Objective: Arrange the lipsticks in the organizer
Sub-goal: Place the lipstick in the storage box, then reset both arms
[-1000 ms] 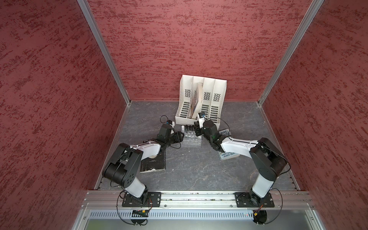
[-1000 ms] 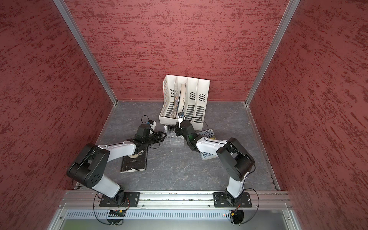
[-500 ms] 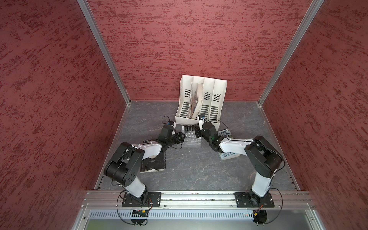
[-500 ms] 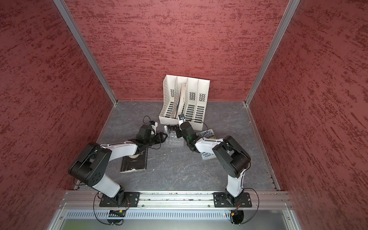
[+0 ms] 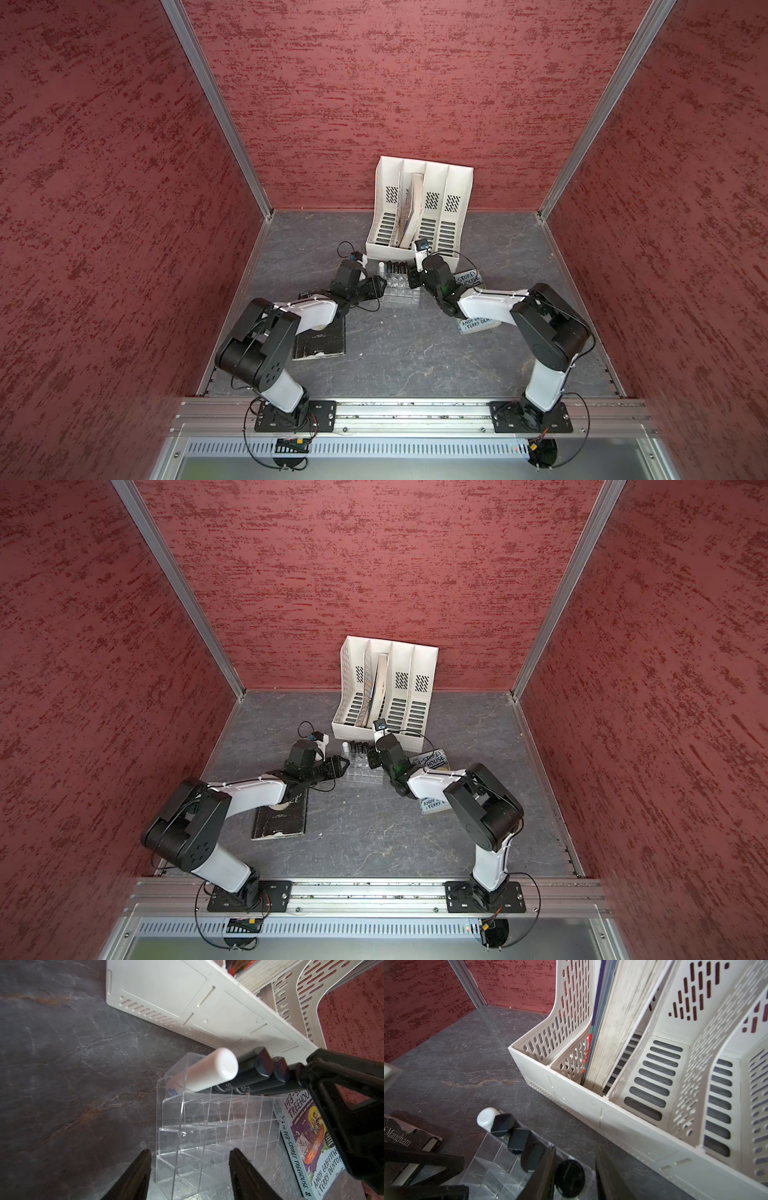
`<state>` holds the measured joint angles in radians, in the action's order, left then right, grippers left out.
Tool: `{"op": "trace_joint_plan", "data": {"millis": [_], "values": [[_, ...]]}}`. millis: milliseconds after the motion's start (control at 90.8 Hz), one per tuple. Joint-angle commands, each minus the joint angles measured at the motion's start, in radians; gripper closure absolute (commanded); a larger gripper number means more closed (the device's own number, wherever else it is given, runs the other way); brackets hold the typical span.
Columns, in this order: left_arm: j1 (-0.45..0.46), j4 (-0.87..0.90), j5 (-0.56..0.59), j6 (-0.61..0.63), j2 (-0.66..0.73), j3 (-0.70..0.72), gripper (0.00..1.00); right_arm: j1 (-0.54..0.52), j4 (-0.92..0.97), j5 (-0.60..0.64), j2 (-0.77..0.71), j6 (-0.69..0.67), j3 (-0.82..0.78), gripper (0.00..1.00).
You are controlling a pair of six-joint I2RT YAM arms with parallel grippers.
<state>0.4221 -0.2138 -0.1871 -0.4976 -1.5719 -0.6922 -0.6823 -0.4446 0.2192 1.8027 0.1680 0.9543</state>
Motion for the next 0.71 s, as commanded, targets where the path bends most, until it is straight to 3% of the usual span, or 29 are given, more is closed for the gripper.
{"op": "trace_joint_plan", "data": {"millis": [0,286,430,573,694], "values": [[0.003,0.040,0.043,0.011,0.074,-0.005,0.38,0.013,0.019,0.016,-0.077,0.017,-0.009,0.64],[0.003,0.053,0.177,0.083,0.255,0.064,0.37,0.089,0.182,-0.061,-0.239,0.091,-0.033,0.57],[-0.001,0.046,0.300,0.164,0.373,0.108,0.33,0.173,0.251,-0.100,-0.336,0.147,-0.079,0.42],[-0.012,-0.001,0.436,0.297,0.459,0.143,0.27,0.262,0.311,-0.064,-0.433,0.142,-0.117,0.21],[-0.082,0.038,0.555,0.318,0.485,0.134,0.23,0.342,0.294,0.078,-0.491,0.068,-0.171,0.11]]}}
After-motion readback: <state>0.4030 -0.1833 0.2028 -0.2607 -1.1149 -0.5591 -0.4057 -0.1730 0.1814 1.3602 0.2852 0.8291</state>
